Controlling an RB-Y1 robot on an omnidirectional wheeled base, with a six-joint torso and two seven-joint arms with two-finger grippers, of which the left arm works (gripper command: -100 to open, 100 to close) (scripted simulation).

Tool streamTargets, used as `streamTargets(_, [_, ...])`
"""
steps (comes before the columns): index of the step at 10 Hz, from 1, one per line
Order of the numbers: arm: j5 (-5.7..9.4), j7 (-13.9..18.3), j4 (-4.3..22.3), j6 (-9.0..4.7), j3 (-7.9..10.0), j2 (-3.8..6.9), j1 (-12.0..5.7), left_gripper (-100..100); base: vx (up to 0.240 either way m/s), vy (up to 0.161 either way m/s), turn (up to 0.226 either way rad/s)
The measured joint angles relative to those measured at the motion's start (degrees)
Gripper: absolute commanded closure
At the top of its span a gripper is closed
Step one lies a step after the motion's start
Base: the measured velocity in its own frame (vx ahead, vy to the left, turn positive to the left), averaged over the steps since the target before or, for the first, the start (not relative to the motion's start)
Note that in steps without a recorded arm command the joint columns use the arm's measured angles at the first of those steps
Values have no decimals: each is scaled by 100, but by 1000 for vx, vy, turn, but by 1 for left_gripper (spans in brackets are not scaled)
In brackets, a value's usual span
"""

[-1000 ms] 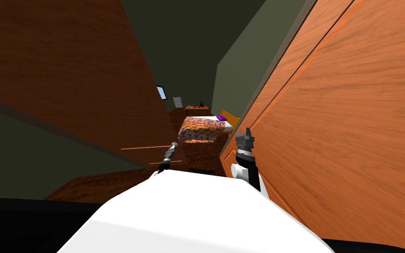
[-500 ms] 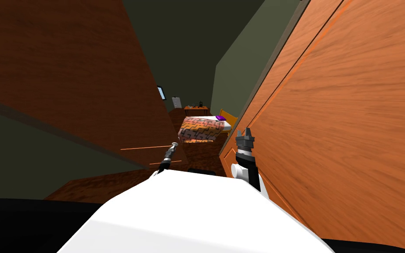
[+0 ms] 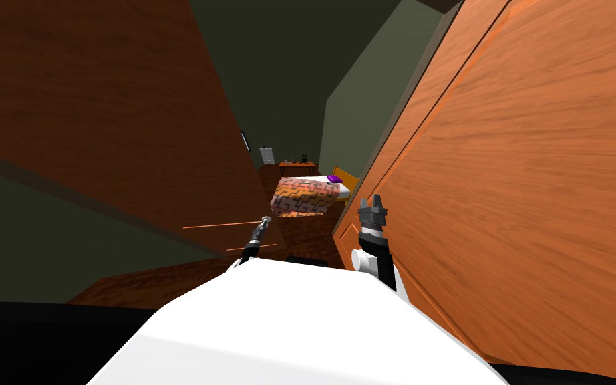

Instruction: Pull the door open

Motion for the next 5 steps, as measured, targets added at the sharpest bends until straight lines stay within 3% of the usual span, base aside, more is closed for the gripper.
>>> streamTargets(5, [291, 666, 23, -16, -135, 44, -28, 100, -40, 15, -41])
